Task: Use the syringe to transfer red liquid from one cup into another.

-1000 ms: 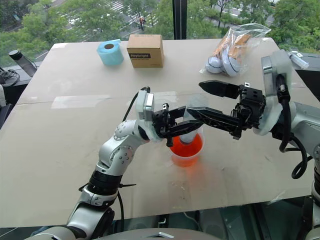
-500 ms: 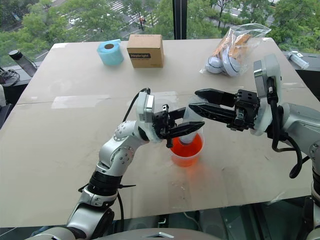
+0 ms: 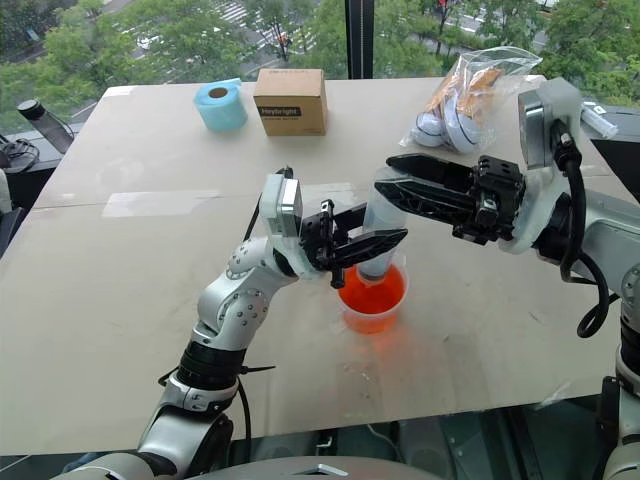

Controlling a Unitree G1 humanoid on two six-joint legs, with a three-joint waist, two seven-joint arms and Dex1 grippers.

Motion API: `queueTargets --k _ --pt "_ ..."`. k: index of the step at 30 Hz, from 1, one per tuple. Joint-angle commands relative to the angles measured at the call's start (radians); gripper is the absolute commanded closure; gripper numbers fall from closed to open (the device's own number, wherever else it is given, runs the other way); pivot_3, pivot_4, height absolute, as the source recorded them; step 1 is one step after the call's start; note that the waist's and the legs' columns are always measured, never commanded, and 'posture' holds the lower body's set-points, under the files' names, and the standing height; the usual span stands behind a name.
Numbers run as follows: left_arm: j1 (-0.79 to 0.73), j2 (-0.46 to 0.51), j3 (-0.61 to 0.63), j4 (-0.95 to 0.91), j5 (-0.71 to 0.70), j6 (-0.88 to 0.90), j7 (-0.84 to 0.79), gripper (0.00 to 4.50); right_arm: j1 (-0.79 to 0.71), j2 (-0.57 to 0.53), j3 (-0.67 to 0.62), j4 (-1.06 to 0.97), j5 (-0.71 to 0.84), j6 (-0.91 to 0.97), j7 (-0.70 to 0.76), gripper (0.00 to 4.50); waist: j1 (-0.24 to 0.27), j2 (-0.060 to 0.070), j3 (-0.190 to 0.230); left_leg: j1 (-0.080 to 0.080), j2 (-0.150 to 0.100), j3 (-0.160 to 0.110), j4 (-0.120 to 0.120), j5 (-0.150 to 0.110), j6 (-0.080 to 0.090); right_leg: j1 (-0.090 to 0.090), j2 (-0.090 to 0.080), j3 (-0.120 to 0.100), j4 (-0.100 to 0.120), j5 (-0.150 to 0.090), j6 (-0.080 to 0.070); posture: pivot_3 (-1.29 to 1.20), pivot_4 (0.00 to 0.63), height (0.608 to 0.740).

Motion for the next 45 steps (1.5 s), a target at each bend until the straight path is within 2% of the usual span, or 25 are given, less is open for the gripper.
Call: queueTargets --k 1,9,11,13,14,15,18,29,37,45 --pt "0.024 0.020 -0.027 -0.021 0.009 0.013 -0.024 3.05 -0.053 0.002 -0.107 0.040 0.055 -0.081 -0.043 3.12 0.000 0.000 0.000 0.000 0.000 0.000 0.000 0.000 0.000 0.000 0.000 0.000 0.000 0.000 0.000 0.00 0.150 0.740" --pt "0.020 0.018 -0.032 -0.015 0.015 0.005 -0.026 3.05 -0.013 -0.026 -0.087 0.022 0.045 -0.048 -0.013 3.12 0.000 0.000 0.000 0.000 0.000 0.000 0.000 0.000 0.000 0.000 0.000 0.000 0.000 0.000 0.000 0.00 0.150 0.740" --pt "0.018 0.017 -0.032 -0.012 0.017 0.001 -0.025 3.05 -0.005 -0.036 -0.080 0.023 0.062 -0.035 -0.001 2.09 0.000 0.000 0.000 0.000 0.000 0.000 0.000 0.000 0.000 0.000 0.000 0.000 0.000 0.000 0.000 0.00 0.150 0.740" --pt "0.015 0.015 -0.029 -0.009 0.020 -0.006 -0.025 3.05 -0.004 -0.036 -0.084 0.023 0.054 -0.044 0.000 1.34 0.000 0.000 0.000 0.000 0.000 0.000 0.000 0.000 0.001 0.000 0.000 0.000 0.000 0.000 0.000 0.00 0.150 0.740" --pt "0.013 0.014 -0.027 -0.007 0.022 -0.009 -0.024 3.05 -0.008 -0.031 -0.089 0.025 0.042 -0.055 -0.012 0.78 0.000 0.000 0.000 0.000 0.000 0.000 0.000 -0.002 0.003 0.000 0.000 0.000 0.000 0.000 0.000 0.00 0.150 0.740" --pt "0.007 0.017 -0.021 -0.010 0.024 -0.011 -0.022 3.05 -0.019 -0.028 -0.109 0.044 0.111 -0.060 -0.013 0.34 0.000 0.000 0.000 0.000 0.000 0.000 0.000 -0.002 0.003 0.000 0.000 0.000 0.000 0.000 0.000 0.00 0.150 0.740" --pt "-0.014 0.021 0.008 -0.032 0.000 0.011 -0.003 3.05 -0.043 -0.035 -0.149 0.076 0.233 -0.068 -0.018 0.34 0.000 0.000 0.000 0.000 0.000 0.000 0.000 -0.002 0.003 0.000 0.000 0.000 0.000 0.000 0.000 0.00 0.150 0.740" --pt "-0.176 0.021 0.100 -0.116 -0.091 0.077 0.094 3.05 -0.086 -0.003 -0.118 0.112 0.168 -0.103 -0.049 0.34 0.000 0.000 0.000 0.000 0.000 0.000 0.000 -0.001 0.001 0.000 0.000 0.000 0.000 0.000 0.000 0.00 0.150 0.740" --pt "-0.276 0.060 0.200 0.073 -0.008 -0.045 0.091 3.05 -0.105 0.028 -0.096 0.102 0.127 -0.117 -0.063 0.34 -0.001 0.000 0.000 0.000 0.000 0.001 0.000 0.000 0.001 0.000 0.005 0.000 0.000 0.000 0.000 0.00 0.150 0.740" --pt "-0.277 0.081 0.224 0.240 0.063 -0.164 0.037 3.05 -0.140 0.048 -0.049 0.094 0.014 -0.126 -0.067 0.34 0.001 0.000 0.000 -0.001 0.000 0.001 0.000 0.000 0.001 0.000 0.004 -0.001 -0.001 0.000 0.000 0.00 0.150 0.740"
